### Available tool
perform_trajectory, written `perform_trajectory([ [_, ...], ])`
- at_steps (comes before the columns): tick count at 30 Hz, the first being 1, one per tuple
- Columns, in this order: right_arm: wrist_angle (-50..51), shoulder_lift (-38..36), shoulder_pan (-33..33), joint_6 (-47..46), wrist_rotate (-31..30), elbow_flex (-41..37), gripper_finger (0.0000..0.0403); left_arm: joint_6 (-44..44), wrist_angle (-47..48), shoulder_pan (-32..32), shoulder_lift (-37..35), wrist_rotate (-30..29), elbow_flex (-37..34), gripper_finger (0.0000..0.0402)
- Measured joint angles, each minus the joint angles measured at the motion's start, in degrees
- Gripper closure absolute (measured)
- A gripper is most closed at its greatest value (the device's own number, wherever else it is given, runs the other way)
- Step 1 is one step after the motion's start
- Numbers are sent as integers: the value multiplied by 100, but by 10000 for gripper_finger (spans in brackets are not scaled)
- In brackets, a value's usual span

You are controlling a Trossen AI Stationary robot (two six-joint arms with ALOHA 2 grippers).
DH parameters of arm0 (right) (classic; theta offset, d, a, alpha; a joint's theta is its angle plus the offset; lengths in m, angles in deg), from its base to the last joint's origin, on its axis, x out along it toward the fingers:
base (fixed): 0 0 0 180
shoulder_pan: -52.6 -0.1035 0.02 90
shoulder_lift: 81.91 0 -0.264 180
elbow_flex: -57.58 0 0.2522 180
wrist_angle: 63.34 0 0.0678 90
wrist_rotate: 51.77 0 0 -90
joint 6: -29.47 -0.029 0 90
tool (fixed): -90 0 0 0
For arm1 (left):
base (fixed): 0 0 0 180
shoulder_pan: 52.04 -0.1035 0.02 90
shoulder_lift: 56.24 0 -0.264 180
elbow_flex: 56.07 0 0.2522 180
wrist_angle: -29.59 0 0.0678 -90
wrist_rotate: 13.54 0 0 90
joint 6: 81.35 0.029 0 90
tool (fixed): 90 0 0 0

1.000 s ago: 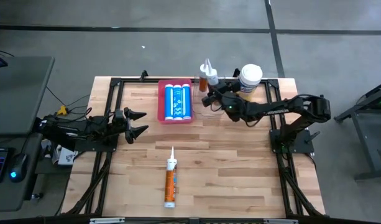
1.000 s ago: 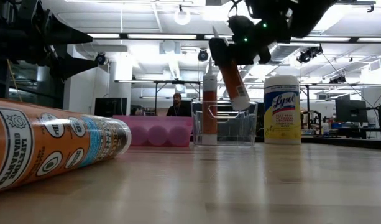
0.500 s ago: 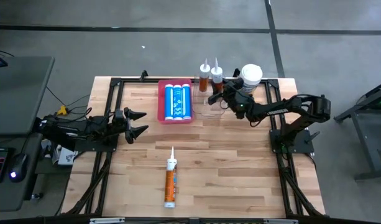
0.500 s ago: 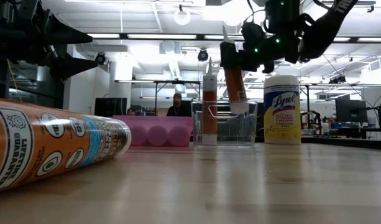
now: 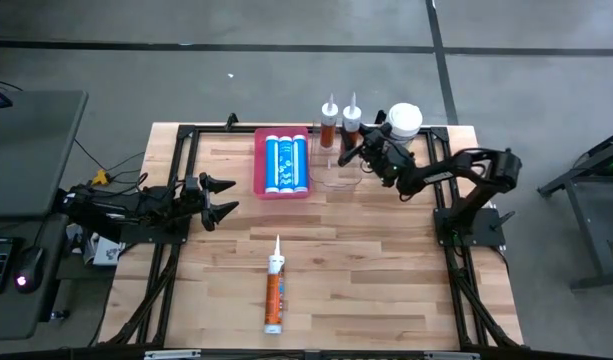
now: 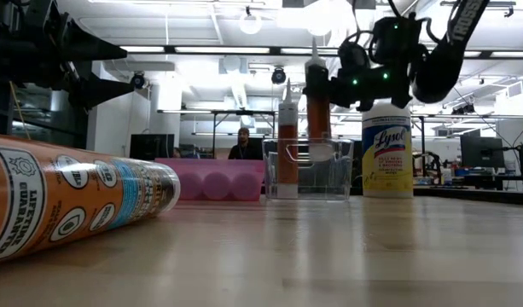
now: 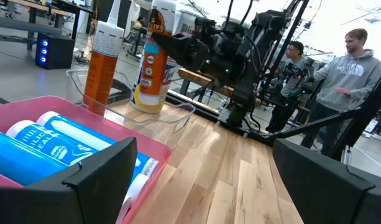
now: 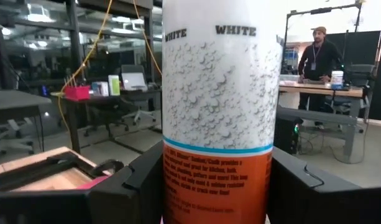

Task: Pick & place silicon tubes, Sealant and Lysol wipes
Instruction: Put the right orange sealant into the transparent bin

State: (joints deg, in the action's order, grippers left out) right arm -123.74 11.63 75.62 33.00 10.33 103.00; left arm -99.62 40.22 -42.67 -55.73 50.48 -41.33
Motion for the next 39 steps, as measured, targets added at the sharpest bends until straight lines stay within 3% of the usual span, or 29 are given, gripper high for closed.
perform_trajectory([
  [10, -1299, 980, 99, 33, -15, 4, 205, -2, 0, 0, -2, 0, 0, 32],
  [23, -1479, 1509, 266, -197, -317, 45, 205, -2, 0, 0, -1, 0, 2, 32],
  [33, -1526, 2052, 322, -200, -191, 344, 205, -1, 0, 0, -1, 0, 0, 32],
  [39, -1437, 2164, 320, -81, -538, 380, 205, -2, 0, 0, -2, 2, 2, 32],
])
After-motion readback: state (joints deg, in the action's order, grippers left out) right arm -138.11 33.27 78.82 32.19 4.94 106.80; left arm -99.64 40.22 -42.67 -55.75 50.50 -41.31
